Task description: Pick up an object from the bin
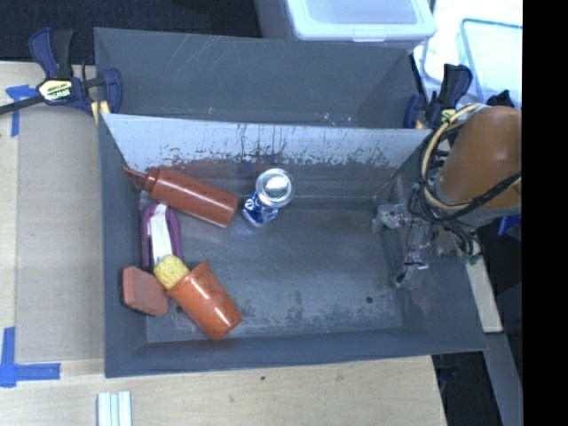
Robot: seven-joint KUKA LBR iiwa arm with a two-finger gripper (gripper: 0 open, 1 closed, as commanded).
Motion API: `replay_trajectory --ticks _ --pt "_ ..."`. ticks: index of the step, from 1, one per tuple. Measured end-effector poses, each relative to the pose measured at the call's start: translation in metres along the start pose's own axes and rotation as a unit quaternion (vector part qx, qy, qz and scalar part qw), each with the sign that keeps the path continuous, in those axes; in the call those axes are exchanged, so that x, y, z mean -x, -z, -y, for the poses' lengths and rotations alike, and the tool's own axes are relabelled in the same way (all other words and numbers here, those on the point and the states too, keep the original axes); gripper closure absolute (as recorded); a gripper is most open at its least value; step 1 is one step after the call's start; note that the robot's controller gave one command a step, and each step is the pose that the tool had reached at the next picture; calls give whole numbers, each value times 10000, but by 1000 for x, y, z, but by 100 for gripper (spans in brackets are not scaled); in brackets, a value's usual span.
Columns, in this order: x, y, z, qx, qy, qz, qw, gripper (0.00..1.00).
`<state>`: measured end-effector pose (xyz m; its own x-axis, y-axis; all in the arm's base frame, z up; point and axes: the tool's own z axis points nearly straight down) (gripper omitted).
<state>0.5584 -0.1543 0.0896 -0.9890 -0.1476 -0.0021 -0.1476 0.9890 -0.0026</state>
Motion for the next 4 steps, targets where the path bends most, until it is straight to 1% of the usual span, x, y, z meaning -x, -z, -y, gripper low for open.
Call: replay_trajectory --ticks 1,2,3,4 --pt "-16 -2 -8 10 -2067 12 9784 0" --pt "3 -19 -1 1 -2608 42 9654 100" --pt "3 -19 -1 0 -2605 41 9655 100" --pt "14 -19 -21 5 -4178 80 9085 100"
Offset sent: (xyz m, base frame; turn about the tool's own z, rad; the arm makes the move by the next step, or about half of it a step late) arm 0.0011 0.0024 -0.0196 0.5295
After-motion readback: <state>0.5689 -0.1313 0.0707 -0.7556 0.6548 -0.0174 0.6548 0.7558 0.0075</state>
